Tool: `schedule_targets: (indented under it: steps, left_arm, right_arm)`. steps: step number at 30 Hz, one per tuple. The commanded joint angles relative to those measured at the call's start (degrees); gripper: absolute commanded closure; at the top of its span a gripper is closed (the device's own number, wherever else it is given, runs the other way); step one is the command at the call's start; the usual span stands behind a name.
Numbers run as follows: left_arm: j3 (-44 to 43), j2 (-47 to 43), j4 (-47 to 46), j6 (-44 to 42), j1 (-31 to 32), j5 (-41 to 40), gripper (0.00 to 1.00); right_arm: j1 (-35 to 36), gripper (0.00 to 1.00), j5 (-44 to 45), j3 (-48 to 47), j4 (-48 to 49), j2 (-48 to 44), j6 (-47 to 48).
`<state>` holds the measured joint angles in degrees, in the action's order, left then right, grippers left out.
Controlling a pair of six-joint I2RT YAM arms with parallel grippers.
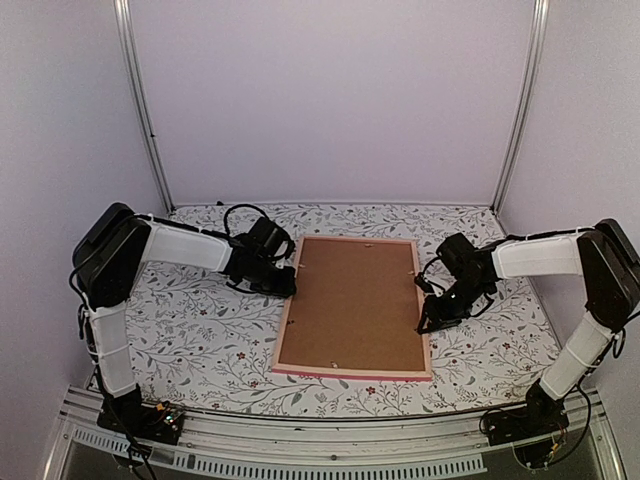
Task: Put the photo into the frame
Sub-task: Press the fastener onto the backboard.
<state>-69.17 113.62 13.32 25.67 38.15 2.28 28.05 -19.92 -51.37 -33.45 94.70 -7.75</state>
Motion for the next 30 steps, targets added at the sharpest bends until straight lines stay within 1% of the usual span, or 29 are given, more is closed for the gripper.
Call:
schedule_targets:
  steps: [1,3,7,13,24,30]
  left_arm:
    - [2.2,1.2,1.3,-2.2,0.3,2.0,0.79]
    - [2.3,1.2,1.2,-2.1,0.3,2.2,0.79]
    - [2.5,1.0,0.9,-2.1,0.3,2.4,0.79]
    - [2.4,0.6,1.1,-2.2,0.3,2.5,0.79]
    - [2.1,0.2,1.6,-2.3,0.2,2.6,0.79]
    - [1.9,0.5,1.7,-2.4,0.2,3.0,0.79]
  right_arm:
    - [0.2,0.78,-4.5,-0.5,3.7,1.3,2.2]
    - [0.2,0.75,-4.6,-0.5,4.0,1.2,1.7]
    - [0.2,0.66,-4.7,-0.6,4.7,0.6,0.8]
    - [0.2,0.61,-3.0,-1.5,4.2,1.3,1.1]
    - [0.2,0.67,2.1,-2.7,2.4,4.5,1.5]
    - [0.2,0.75,3.3,-2.0,3.6,6.1,0.2]
